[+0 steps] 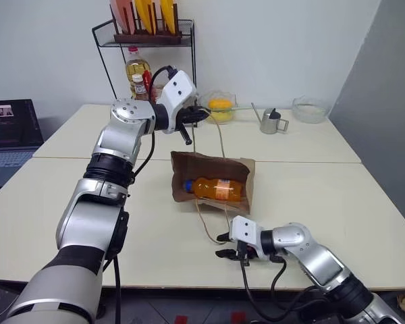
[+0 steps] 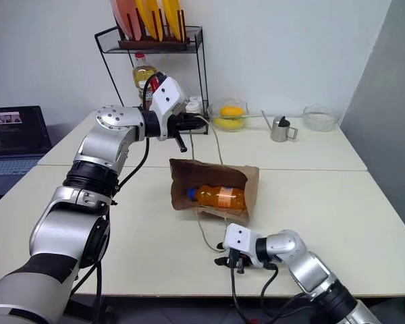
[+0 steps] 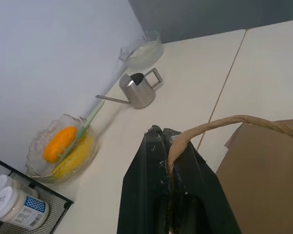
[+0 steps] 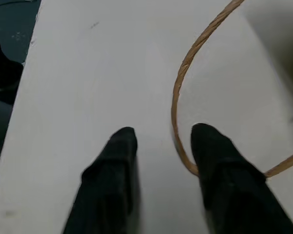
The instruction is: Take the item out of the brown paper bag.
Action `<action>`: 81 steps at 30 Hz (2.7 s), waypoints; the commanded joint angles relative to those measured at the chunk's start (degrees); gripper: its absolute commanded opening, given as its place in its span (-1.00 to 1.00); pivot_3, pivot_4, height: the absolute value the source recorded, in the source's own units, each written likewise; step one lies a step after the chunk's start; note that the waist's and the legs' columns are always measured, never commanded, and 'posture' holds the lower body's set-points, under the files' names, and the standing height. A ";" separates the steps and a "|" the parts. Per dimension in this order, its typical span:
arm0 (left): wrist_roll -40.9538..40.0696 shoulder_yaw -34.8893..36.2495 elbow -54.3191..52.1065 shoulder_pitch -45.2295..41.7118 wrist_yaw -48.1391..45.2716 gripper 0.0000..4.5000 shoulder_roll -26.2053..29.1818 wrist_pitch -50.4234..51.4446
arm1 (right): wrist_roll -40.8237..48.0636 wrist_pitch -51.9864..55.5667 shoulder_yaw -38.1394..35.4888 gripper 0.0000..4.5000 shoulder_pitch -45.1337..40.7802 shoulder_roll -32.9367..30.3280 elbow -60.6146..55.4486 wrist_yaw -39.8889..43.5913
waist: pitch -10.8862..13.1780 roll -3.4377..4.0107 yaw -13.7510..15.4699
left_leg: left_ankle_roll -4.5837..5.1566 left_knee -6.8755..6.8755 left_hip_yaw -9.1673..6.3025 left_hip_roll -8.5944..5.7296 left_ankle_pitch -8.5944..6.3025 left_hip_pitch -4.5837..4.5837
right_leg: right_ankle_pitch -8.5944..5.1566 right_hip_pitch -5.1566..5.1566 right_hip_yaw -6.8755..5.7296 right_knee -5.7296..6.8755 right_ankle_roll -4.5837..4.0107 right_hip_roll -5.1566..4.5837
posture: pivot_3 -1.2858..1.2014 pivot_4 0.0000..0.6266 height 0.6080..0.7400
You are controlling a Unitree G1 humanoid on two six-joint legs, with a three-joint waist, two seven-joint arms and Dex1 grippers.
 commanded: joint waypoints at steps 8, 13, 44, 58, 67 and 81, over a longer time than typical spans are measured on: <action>-1.34 1.82 -5.76 2.13 -1.13 -1.00 -0.42 1.19 | 19.31 25.16 -16.46 0.99 -2.23 -8.62 -22.65 2.26 | 0.09 -0.04 -0.19 | 0.00 -0.01 0.00 0.07 0.00 -0.06 | 0.00 -0.10 0.00 0.03 0.00 0.06 | 0.03 -0.52 1.00; -1.38 1.99 -5.86 2.34 -1.16 -1.00 -0.62 1.12 | 26.29 33.53 -21.80 0.99 -10.75 -4.68 -23.15 -3.53 | 0.10 -0.06 -0.24 | 0.01 -0.02 0.01 0.07 0.00 -0.07 | 0.00 -0.11 0.01 0.03 -0.01 0.06 | 0.03 -0.52 1.00; -0.61 2.88 -4.59 1.24 0.98 -1.00 -2.27 0.58 | -15.37 4.76 6.00 0.99 -26.58 12.14 17.41 -25.55 | 0.11 -0.06 -1.58 | -0.01 -0.02 0.01 0.03 0.01 -0.19 | 0.01 -0.29 -0.02 0.08 -0.02 0.02 | 0.03 -0.52 1.00; -0.72 2.96 -5.34 1.91 1.87 -1.00 -2.41 0.64 | -15.58 6.93 6.44 0.99 -25.73 12.69 22.67 -14.27 | 0.11 -0.06 -1.55 | -0.01 -0.01 0.01 0.03 0.01 -0.12 | 0.01 -0.21 -0.01 0.07 -0.02 0.01 | 0.03 -0.52 1.00; -0.88 2.97 -6.17 2.38 2.30 -1.00 -2.62 1.14 | -21.11 -0.53 7.64 0.83 -27.65 11.84 29.06 -15.69 | 0.11 -0.06 -1.48 | -0.01 -0.01 0.01 0.02 0.01 -0.09 | 0.01 -0.19 -0.01 0.07 -0.02 0.00 | 0.03 -0.52 1.00; -0.17 3.05 -5.39 2.85 3.35 -1.00 -1.98 0.38 | -21.35 -11.07 1.59 0.43 -24.57 8.88 14.28 -16.51 | 0.12 -0.06 -1.49 | -0.02 -0.02 0.01 0.02 0.01 -0.13 | 0.01 -0.23 0.00 0.05 -0.02 -0.01 | 0.03 -0.52 1.00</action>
